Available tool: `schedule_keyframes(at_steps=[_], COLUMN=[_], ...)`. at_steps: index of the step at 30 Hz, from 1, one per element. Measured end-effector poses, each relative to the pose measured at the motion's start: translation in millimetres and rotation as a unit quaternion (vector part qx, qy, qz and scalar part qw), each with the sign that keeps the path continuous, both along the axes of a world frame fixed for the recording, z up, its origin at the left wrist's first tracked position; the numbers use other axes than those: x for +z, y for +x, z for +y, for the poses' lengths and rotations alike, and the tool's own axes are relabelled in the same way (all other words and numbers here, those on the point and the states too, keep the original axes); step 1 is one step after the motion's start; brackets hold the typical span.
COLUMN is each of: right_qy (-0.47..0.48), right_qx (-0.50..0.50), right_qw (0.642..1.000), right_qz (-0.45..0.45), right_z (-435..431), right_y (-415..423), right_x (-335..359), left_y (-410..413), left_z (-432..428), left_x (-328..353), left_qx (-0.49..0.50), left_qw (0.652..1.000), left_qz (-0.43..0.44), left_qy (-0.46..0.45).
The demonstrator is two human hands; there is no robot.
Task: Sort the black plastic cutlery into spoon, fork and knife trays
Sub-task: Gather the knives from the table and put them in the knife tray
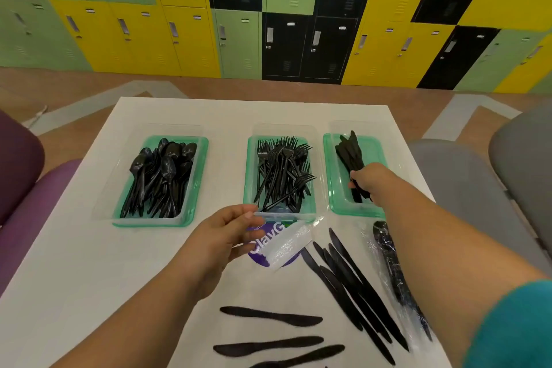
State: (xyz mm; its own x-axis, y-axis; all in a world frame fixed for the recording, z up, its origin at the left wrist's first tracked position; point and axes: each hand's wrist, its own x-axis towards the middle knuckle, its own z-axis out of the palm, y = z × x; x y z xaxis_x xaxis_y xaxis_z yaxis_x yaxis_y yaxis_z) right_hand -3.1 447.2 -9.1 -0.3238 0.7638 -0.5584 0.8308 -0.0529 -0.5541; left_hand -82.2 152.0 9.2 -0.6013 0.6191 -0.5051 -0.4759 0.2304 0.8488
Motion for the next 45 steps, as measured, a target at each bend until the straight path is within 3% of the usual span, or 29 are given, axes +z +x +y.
schedule_keyframes(at_steps=[3,7,9,13,16,18,20,22,26,30,35,38,41,45], right_qy=[0.047,0.117,0.138,0.151,0.242,0.280,0.249,0.178,0.205,0.219,0.237,0.225,0.193,0.162], right_qx=[0.076,0.174,0.173,0.120,0.039,0.073,0.132,0.199,0.320,0.312,0.262,0.260,0.200,0.167], right_qw=[0.987,0.939,0.935,0.955,0.966,0.957,0.958,0.964,0.915,0.907,0.916,0.919,0.950,0.964], right_qz=[-0.135,-0.273,-0.278,-0.224,-0.081,0.018,0.061,0.022,-0.134,-0.177,-0.191,-0.192,-0.145,-0.127], right_z=[-3,-5,-5,-2,-9,-32,-63,-100,-149,-173,-177,-179,-177,-177], right_y=[-5,0,2,8,18,32,49,68,100,116,123,126,128,128], right_x=[-1,8,11,4,9,27,44,51,20,-20,-37,-41,-44,-45], left_y=[-1,1,4,10,14,20,27,36,56,67,70,71,73,78], left_z=[-8,-14,-16,-19,-25,-29,-32,-36,-39,-40,-44,-48,-47,-42], left_x=[-3,-6,-7,-9,-10,-11,-15,-21,-32,-43,-56,-60,-60,-57], left_qx=[0.005,0.018,0.022,0.001,-0.029,-0.053,-0.091,-0.137,-0.236,-0.338,-0.408,-0.420,-0.428,-0.437], left_qw=[1.000,0.999,0.999,0.996,0.994,0.989,0.977,0.959,0.893,0.781,0.697,0.682,0.673,0.660], left_qz=[-0.001,-0.001,-0.001,0.021,0.051,0.080,0.130,0.185,0.330,0.490,0.546,0.540,0.536,0.530], left_qy=[-0.015,-0.036,-0.049,-0.082,-0.097,-0.112,-0.144,-0.168,-0.194,-0.189,-0.220,-0.258,-0.277,-0.304])
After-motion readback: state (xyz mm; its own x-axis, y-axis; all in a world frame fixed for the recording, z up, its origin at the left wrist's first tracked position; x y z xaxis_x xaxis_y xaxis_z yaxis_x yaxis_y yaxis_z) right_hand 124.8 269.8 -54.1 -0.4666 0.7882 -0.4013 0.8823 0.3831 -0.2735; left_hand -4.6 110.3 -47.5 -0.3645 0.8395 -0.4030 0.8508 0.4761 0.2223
